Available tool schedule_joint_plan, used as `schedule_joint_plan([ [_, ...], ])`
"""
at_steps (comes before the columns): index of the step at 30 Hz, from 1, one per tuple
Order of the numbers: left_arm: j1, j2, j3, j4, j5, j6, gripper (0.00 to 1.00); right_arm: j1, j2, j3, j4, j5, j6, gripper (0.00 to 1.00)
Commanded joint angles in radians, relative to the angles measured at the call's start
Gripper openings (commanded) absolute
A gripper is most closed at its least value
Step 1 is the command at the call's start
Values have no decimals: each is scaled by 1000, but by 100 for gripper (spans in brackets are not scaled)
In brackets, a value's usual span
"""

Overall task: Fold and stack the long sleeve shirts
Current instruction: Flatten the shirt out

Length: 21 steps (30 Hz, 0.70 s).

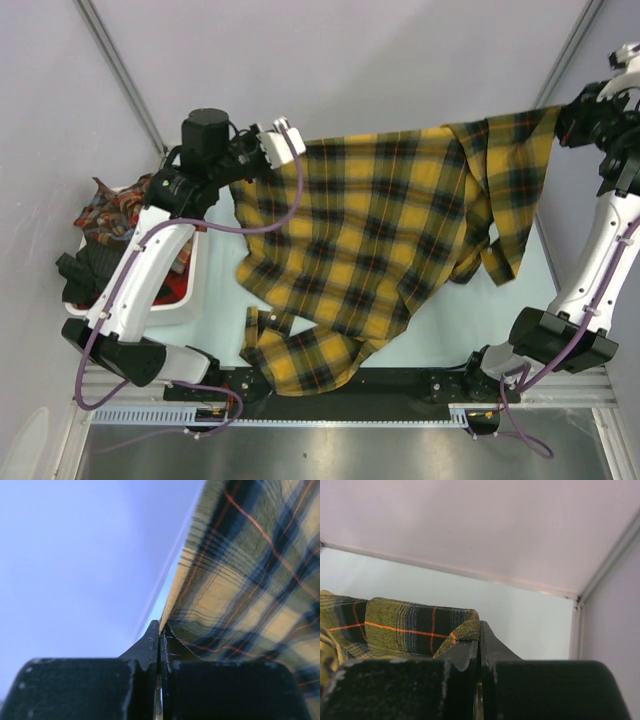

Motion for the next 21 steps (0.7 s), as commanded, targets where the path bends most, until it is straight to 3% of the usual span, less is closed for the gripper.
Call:
schedule_joint_plan([
  [1, 109, -40, -1, 49, -177, -337, 0, -21, 55, 131, 142, 98, 171, 0],
  [7, 109, -31, 44, 121, -346, -443, 0, 25, 112, 276, 188, 184, 192, 0],
  [12, 106, -47, 230, 69, -267, -455, 0, -21, 186, 621, 158, 240, 284, 0],
  [14, 100, -64, 314, 18, -253, -447, 0, -76, 132, 595, 210, 259, 306, 0],
  [18, 51, -118, 431, -114, -217, -378, 0, -188, -178, 304, 360, 350, 282, 0],
  [21, -93, -208, 437, -169, -291, -332, 0, -211, -336, 185, 418, 477, 202, 0],
])
